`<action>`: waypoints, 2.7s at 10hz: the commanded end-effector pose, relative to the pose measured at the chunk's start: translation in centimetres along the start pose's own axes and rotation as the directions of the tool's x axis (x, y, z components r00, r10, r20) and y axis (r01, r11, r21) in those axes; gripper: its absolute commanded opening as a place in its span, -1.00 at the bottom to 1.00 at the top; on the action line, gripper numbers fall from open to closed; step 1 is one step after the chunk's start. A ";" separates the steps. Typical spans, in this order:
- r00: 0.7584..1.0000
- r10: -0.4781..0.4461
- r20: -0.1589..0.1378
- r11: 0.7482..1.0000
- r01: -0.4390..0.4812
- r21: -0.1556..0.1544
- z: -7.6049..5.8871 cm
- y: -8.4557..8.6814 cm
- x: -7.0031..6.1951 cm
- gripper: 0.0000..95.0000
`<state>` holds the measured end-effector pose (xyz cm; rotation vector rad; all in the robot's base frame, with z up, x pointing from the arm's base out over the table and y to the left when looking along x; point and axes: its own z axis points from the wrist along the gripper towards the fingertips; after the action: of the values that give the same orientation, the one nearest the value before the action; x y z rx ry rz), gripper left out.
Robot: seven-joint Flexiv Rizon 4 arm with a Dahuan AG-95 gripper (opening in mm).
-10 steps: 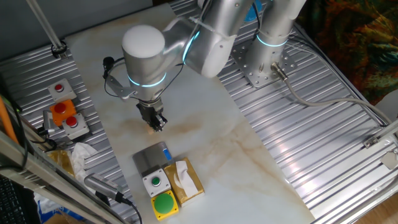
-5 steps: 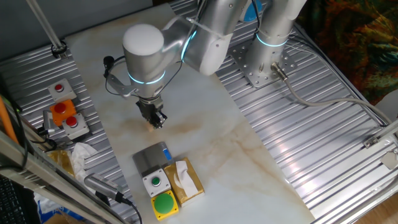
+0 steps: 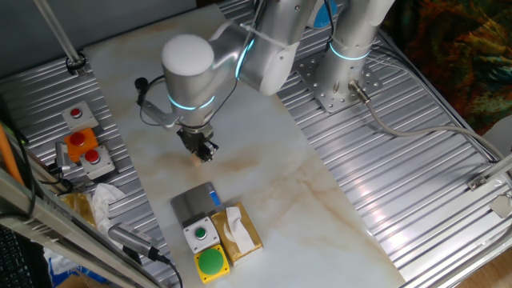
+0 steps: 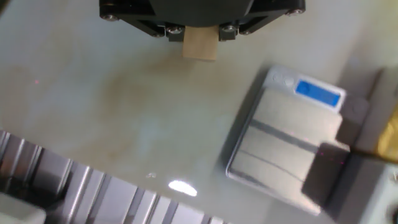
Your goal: Remove the object from the scale
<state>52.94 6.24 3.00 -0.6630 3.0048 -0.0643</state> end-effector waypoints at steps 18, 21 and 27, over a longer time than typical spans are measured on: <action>0.999 -0.018 -0.029 0.998 0.016 -0.057 -5.0 3.3 -4.0 0.20; 0.996 0.053 -0.075 0.995 -0.059 -0.078 -7.0 5.0 -3.9 -0.20; 0.998 0.010 -0.064 0.997 -0.015 -0.071 -9.1 5.8 4.2 -0.60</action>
<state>45.99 9.95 11.77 -0.6570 3.0812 0.0231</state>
